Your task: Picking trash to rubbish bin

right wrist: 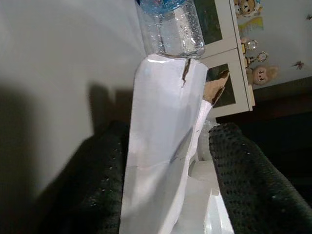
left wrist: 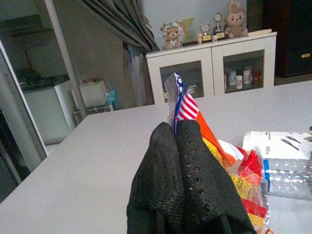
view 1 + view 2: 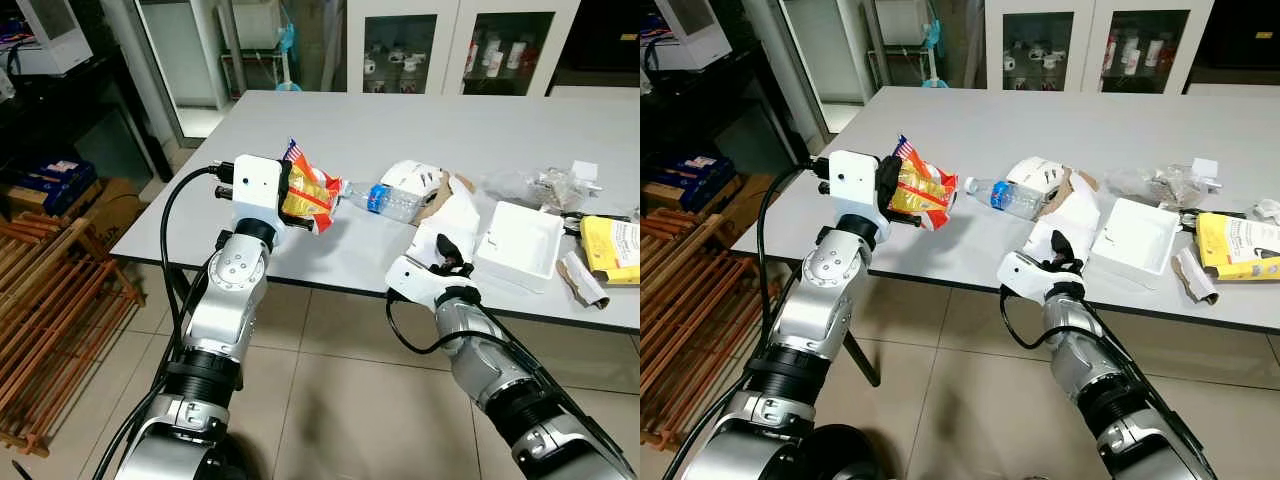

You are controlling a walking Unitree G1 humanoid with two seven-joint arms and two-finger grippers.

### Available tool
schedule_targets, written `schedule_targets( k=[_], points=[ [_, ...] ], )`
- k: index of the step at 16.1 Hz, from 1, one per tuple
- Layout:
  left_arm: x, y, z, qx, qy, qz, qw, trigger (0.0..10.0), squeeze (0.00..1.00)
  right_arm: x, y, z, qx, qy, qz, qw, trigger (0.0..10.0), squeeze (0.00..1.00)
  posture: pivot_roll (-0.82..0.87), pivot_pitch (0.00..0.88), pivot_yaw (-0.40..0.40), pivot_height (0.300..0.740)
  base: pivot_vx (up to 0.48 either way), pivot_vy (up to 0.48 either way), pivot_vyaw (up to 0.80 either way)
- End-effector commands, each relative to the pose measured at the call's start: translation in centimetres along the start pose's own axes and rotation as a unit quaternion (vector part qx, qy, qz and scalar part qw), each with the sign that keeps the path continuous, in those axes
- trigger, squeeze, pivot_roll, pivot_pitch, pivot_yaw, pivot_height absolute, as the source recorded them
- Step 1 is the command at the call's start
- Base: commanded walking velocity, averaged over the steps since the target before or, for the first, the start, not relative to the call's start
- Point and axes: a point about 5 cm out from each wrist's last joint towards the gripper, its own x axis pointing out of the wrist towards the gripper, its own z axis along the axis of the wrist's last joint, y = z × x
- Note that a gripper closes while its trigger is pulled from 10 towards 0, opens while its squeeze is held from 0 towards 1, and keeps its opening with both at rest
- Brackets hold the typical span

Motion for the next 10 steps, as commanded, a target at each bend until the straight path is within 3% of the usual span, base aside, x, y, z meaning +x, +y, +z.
schedule_targets(
  k=[1,10],
  points=[
    [0.26,0.21,0.93,0.013,-0.014,-0.002,1.0,10.0,0.0,0.04,0.52,-0.1,0.003,0.005,0.013,1.0,0.0,0.0,0.0,0.005,0.118,0.74,0.0,0.0,0.0],
    [0.3,0.18,0.92,0.011,-0.012,0.001,1.0,10.0,0.0,0.21,0.26,-0.06,0.004,0.0,0.008,1.0,0.0,0.0,0.01,0.003,0.114,0.74,0.0,0.0,0.0]
  ],
)
